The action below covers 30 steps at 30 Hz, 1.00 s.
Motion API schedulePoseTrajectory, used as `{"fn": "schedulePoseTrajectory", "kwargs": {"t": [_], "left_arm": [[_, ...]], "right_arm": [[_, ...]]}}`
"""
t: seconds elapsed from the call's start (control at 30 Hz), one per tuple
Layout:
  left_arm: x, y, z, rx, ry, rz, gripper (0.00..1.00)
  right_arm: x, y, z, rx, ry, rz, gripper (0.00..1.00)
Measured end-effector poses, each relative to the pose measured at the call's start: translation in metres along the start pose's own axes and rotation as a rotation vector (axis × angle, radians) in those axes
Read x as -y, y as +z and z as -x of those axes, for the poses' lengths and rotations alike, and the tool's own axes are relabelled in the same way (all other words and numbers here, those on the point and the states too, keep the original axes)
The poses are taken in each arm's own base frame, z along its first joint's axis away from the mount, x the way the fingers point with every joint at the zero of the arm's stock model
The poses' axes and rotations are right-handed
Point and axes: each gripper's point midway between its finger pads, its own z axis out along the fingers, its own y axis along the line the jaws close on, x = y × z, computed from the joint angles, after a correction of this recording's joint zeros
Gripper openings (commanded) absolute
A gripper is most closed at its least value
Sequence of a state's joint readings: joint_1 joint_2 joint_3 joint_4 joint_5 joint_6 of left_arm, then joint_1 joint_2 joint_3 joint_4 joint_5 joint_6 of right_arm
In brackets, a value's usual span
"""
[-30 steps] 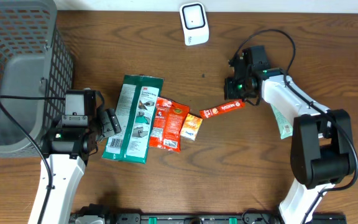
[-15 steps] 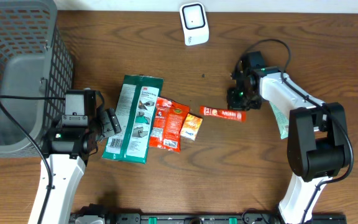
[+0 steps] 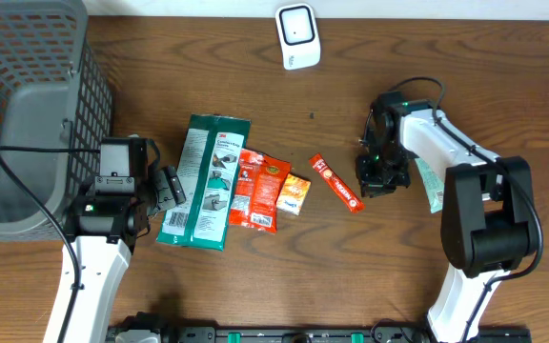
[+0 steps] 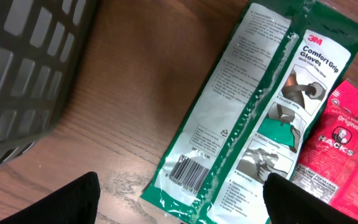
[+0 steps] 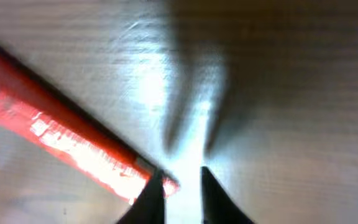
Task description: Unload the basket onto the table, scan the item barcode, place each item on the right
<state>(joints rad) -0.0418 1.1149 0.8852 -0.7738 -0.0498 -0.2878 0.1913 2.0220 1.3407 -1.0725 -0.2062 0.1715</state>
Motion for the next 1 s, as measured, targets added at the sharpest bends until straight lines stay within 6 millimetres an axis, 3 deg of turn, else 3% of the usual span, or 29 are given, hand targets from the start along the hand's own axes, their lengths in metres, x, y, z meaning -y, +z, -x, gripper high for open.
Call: {"fn": "schedulePoseTrajectory", "kwargs": {"t": [0.1, 0.2, 0.3, 0.5, 0.67, 1.0], "left_arm": [[0.000, 0.000, 0.000, 0.000, 0.000, 0.000, 0.85], [0.000, 0.000, 0.000, 0.000, 0.000, 0.000, 0.85], [0.000, 0.000, 0.000, 0.000, 0.000, 0.000, 0.85], [0.000, 0.000, 0.000, 0.000, 0.000, 0.000, 0.85], [0.000, 0.000, 0.000, 0.000, 0.000, 0.000, 0.85], [0.000, 0.000, 0.000, 0.000, 0.000, 0.000, 0.85]], "right_arm": [[-0.008, -0.018, 0.007, 0.023, -0.054, 0.011, 0.46], [-0.025, -0.038, 0.012, 0.084, -0.153, 0.021, 0.47], [-0.042, -0.044, 0.013, 0.124, -0.281, 0.024, 0.47], [-0.056, -0.023, 0.014, 0.153, -0.482, 0.003, 0.49], [-0.046, -0.003, 0.019, 0.184, -0.550, -0.096, 0.46], [-0.048, 0.009, 0.026, 0.232, -0.591, -0.113, 0.44]]}}
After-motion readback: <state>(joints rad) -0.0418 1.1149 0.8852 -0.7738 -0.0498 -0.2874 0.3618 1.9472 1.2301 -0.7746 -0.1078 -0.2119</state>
